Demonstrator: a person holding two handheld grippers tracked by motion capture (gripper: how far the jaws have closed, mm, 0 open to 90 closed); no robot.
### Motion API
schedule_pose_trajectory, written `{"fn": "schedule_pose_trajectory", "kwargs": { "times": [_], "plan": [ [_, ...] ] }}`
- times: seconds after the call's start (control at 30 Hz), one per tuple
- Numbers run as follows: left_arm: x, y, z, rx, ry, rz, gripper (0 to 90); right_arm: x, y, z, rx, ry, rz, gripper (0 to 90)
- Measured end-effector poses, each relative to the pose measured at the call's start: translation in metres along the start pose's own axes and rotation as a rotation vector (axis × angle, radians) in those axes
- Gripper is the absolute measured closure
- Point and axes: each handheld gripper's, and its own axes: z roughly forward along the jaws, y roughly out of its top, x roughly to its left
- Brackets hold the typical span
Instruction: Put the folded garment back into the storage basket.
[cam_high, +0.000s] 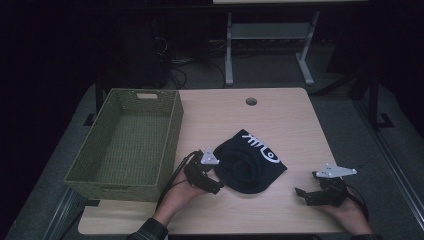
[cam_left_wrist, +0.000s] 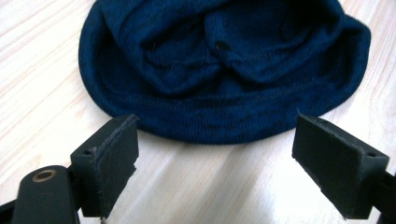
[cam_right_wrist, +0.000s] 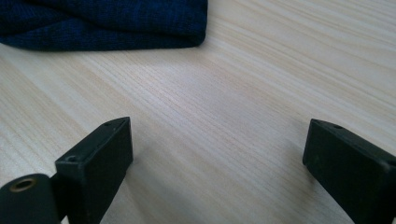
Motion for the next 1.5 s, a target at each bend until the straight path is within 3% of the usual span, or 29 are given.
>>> {"fn": "schedule_pose_trajectory", "kwargs": {
  "times": [0.37,0.57,0.77,1.2,1.37,1.5],
  "plan": [
    [0.0,0.031,0.004,0.044,-0.039,-0.003,14.7,0.0,0.0,0.0,0.001,0.0,0.001,8.0],
    [-0.007,0.045,0.015,0.089,-0.067,0.026,15.2,0.0,0.0,0.0,0.001,0.0,0.001,8.0],
    [-0.009,0.056,0.03,0.15,-0.057,0.047,15.5,0.0,0.0,0.0,-0.001,0.0,0.001,8.0],
    [-0.002,0.055,0.059,0.273,-0.065,0.046,16.2,0.0,0.0,0.0,0.001,0.0,0.001,8.1],
    [-0.003,0.053,0.06,0.269,-0.055,0.057,18.9,0.0,0.0,0.0,0.001,0.0,0.001,8.0],
    [-0.002,0.052,0.059,0.265,-0.043,0.077,27.5,0.0,0.0,0.0,0.0,0.0,0.001,8.0]
  ]
}}
